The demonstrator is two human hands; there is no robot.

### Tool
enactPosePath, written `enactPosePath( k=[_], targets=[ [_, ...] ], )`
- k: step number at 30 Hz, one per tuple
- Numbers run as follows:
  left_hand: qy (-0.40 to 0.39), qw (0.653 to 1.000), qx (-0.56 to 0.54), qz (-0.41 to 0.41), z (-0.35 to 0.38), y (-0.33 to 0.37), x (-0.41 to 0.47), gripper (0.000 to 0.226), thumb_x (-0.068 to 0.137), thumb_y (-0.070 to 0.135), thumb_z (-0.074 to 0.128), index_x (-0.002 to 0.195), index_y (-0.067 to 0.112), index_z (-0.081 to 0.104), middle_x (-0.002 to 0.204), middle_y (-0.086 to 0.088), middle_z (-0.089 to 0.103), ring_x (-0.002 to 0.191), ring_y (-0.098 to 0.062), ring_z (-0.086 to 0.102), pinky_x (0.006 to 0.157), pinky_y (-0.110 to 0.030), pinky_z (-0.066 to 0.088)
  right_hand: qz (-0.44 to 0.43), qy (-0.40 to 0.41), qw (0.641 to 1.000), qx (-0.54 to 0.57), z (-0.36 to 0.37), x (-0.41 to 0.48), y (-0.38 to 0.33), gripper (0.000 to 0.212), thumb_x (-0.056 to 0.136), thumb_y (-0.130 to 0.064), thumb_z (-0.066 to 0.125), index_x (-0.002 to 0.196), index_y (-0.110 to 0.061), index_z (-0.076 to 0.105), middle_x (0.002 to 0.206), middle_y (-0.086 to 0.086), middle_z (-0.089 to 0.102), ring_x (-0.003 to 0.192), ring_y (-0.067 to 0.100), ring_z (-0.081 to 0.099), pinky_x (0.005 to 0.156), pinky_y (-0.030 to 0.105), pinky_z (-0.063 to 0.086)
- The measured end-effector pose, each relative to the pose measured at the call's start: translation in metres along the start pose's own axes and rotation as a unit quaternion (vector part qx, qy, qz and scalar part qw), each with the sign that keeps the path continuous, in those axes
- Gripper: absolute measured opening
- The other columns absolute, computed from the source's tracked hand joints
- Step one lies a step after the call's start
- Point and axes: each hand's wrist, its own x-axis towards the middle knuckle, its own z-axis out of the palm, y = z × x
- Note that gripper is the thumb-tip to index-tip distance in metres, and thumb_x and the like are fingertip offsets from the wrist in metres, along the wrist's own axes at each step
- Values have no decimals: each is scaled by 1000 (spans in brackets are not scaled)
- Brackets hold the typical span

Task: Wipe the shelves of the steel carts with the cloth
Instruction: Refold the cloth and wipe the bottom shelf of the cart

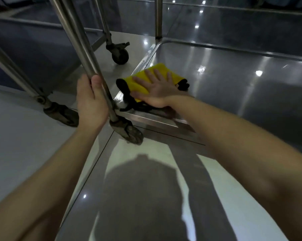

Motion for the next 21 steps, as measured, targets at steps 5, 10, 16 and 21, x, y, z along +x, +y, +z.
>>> enactPosePath(
  k=[5,10,16,21],
  targets=[
    [24,999,-14,26,7,-6,-2,29,118,38,32,109,15,46,104,-6,51,95,-18,50,81,-20,42,96,13,995,-7,-26,53,55,102,71,-105,9,164,-61,7,181,-5,-3,167,30,-6,126,70,-8],
    [33,999,-25,22,12,-7,-3,40,118,37,33,116,2,52,107,-16,53,102,-36,56,90,-43,48,183,33,983,12,-33,42,108,101,75,-102,14,166,-57,10,181,-5,0,167,30,-4,127,68,-7],
    [52,998,-29,18,19,-1,-12,41,117,36,34,115,0,52,111,-22,54,104,-40,55,94,-52,48,249,41,968,3,-27,6,117,88,92,-92,18,169,-51,8,181,3,-5,166,37,-9,125,73,-10],
    [68,997,-38,2,23,6,-16,42,115,40,34,113,3,53,107,-8,50,100,-27,52,89,-37,43,187,37,982,-15,-8,-10,44,83,95,-88,17,169,-51,7,181,4,-8,165,37,-11,122,75,-12]
  ],
)
